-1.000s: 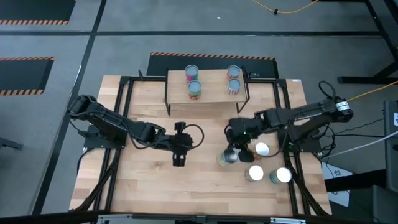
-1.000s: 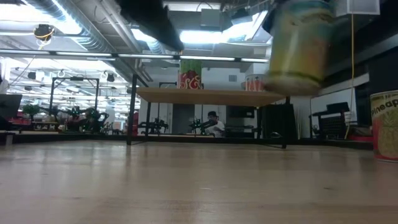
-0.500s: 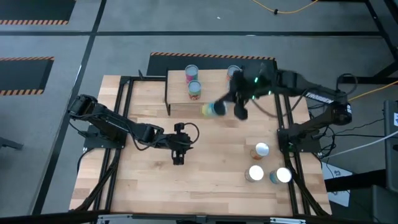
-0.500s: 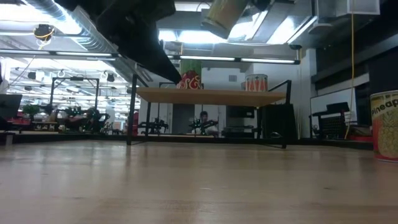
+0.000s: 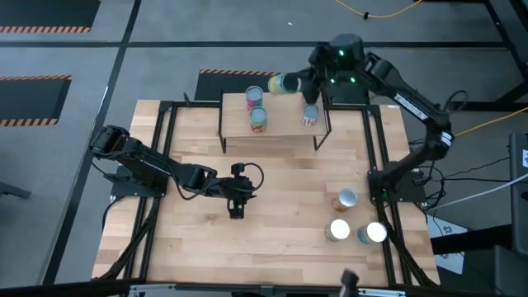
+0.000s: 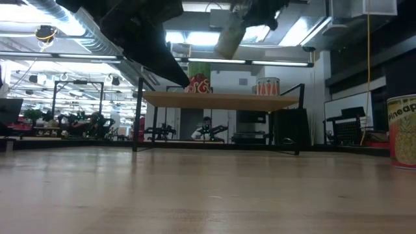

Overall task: Pick and place cans onto a shelf
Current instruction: Put the canned carrots on the shelf

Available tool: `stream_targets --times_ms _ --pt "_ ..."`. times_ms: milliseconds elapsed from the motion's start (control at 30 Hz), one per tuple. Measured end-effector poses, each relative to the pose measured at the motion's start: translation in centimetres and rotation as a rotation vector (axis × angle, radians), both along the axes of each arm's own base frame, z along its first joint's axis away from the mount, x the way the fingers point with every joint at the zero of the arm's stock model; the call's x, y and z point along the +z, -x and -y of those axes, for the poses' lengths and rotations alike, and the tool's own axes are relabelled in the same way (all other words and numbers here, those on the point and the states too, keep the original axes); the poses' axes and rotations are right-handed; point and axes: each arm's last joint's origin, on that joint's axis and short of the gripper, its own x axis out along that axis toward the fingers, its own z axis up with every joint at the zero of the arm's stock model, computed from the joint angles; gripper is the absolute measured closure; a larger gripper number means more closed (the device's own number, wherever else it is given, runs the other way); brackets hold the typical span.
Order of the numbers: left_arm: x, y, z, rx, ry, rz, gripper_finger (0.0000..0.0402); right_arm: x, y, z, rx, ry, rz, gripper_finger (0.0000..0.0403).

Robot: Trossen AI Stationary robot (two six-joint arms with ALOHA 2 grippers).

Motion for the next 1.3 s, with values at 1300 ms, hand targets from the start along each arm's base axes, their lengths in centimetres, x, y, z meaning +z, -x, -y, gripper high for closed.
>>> stream_targets --times_ms 1300 --pt "0.0 0.0 0.0 0.000 -0.001 -0.002 0.0305 -8.7 -2.7 8.2 -0.053 -0.304 -0.249 0.0386"
